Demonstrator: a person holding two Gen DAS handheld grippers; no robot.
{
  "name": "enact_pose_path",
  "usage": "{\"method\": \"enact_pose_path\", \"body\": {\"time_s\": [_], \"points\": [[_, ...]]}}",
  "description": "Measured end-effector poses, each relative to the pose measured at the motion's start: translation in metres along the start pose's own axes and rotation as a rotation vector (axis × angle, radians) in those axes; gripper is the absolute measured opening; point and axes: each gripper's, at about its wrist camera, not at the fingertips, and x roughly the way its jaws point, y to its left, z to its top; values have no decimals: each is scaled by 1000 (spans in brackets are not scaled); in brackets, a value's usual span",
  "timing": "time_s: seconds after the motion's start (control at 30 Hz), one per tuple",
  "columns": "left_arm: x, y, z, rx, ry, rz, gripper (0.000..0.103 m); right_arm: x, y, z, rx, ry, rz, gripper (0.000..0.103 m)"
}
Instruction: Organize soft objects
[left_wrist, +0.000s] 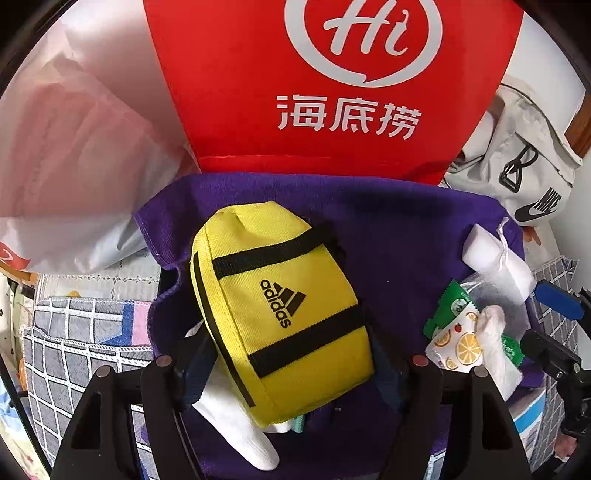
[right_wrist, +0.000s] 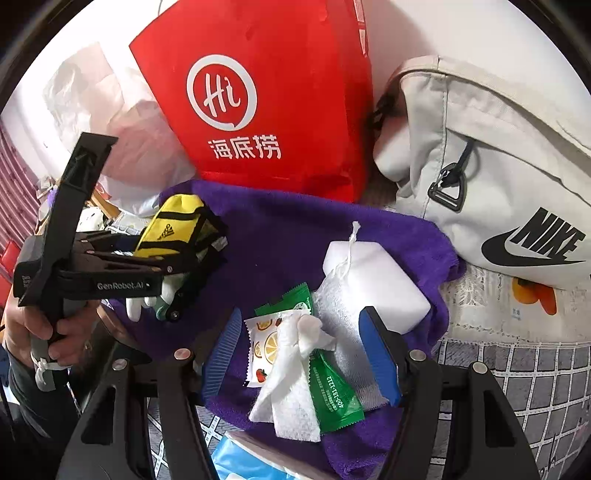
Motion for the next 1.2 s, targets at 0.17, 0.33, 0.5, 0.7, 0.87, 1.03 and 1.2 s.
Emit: {"method": "enact_pose_path", "body": {"time_s": [0.17,0.33,0.5,0.7,0.87,1.03,1.2], "points": [[-9,3,-7,-10,15,-21,78,-10,2,3,-2,-5,-28,66],[-28,3,-10,-21,3,-11,87,-14,5,-2,41,-22,-50,80],[-51,0,-19,-20,-5,18,90,-28,13,0,40,-49,-64,85],[-85,-3,-46,-30,-9,4,91,-48,22,-6,41,-50,-137,88],[-118,-10,-66,-30,-36,10,91,-67,32,-19,53,-47,-139,88],[-153,-15,-93,-33,-81,11,91,-103,49,-41,53,-101,-170,96],[-192,-23,-127,-27,-135,0,91,-140,70,-67,57,-148,-193,102]]}}
